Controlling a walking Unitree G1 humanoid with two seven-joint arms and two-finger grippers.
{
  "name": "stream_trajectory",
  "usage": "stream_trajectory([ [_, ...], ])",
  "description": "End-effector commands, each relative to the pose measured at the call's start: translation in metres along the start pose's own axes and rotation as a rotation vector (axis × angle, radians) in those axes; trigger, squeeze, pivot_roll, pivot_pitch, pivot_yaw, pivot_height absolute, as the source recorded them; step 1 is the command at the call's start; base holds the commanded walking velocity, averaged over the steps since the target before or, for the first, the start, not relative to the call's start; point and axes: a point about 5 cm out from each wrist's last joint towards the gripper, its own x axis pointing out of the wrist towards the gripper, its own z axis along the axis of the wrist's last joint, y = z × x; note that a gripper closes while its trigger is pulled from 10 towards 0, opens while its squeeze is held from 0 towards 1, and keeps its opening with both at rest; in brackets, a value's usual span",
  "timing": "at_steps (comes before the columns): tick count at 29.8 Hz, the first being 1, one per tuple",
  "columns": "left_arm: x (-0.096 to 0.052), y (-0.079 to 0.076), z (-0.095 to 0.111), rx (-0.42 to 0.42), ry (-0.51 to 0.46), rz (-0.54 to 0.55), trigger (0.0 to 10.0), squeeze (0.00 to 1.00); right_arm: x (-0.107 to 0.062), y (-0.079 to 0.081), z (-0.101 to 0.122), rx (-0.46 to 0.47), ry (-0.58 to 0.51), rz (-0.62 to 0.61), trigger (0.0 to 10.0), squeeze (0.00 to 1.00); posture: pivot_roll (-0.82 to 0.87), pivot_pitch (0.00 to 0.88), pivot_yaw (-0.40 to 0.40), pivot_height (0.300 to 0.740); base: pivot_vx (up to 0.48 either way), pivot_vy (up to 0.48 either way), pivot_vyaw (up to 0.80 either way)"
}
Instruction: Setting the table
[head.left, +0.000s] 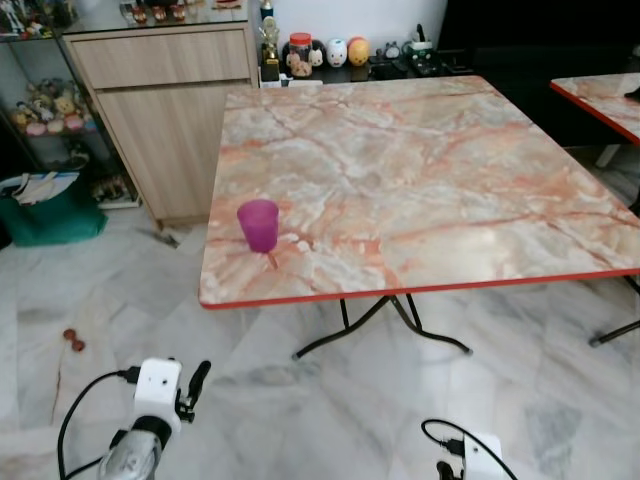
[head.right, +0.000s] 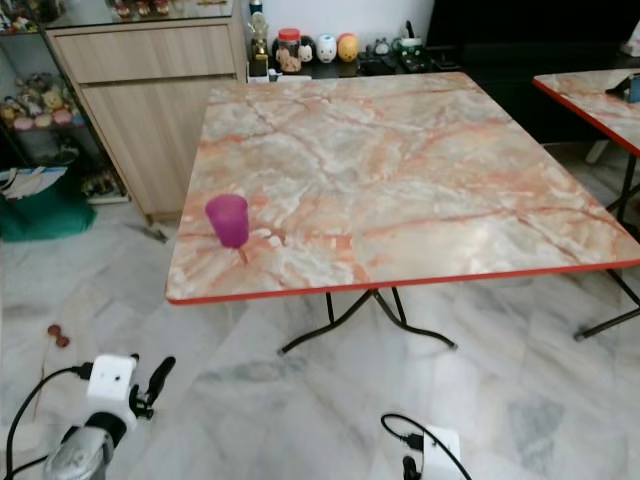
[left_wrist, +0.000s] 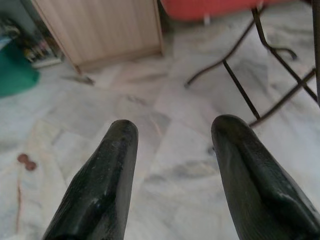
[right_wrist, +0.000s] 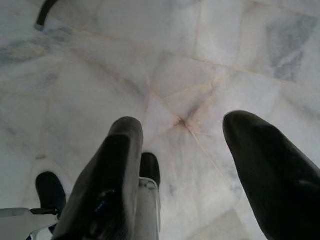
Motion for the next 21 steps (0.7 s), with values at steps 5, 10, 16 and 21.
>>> stream_trajectory([
  [5,0.016,0.011,0.052,-0.044,-0.165,0.109,10.0,0.00,0.000,-0.003,-0.001,-0.001,0.003,-0.007,10.0,0.00,0.06,0.000,-0.009,0.740,0.000,0.000,0.00],
  [10,0.033,0.002,0.090,-0.070,-0.263,0.086,10.0,0.00,0.000,-0.009,-0.001,0.001,0.005,-0.020,10.0,0.00,0.06,0.000,-0.015,0.740,0.000,0.000,0.00],
  [16,0.045,-0.019,0.121,-0.013,-0.334,-0.038,10.0,0.00,-0.001,-0.013,-0.003,0.006,0.017,-0.029,10.0,0.00,0.05,0.000,-0.014,0.740,0.000,0.000,0.00],
  [21,0.055,-0.029,0.138,-0.058,-0.347,-0.074,10.0,0.00,-0.002,-0.014,-0.008,0.009,0.032,-0.035,10.0,0.00,0.05,0.000,-0.012,0.740,0.000,0.000,0.00],
])
